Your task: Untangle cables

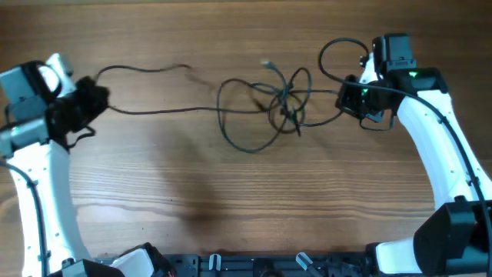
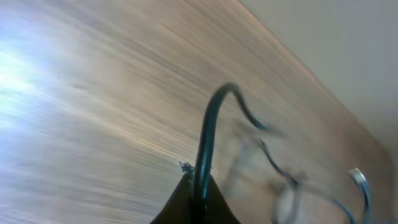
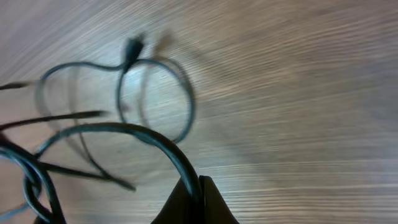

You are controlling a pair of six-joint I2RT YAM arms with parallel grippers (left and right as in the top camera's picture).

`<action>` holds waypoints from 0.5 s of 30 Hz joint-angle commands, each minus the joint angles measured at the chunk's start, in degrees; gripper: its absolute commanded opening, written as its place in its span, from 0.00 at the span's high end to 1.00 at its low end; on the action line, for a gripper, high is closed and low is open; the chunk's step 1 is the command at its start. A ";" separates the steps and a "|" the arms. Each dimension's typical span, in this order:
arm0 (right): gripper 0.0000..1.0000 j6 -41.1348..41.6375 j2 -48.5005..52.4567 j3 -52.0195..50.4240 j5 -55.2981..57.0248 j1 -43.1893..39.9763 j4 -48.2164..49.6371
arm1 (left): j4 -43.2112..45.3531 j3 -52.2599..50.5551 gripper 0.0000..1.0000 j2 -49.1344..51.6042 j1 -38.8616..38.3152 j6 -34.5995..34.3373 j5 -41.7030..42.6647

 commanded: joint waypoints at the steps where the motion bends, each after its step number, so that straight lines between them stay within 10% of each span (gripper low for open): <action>1: 0.96 1.70 0.50 0.24 5.77 -7.58 0.17 | 0.72 1.25 0.96 0.52 6.21 -1.92 -7.17; 15: 0.96 -4.96 0.79 0.24 -6.45 -3.89 3.06 | 4.76 2.67 0.96 1.18 4.57 -4.09 1.60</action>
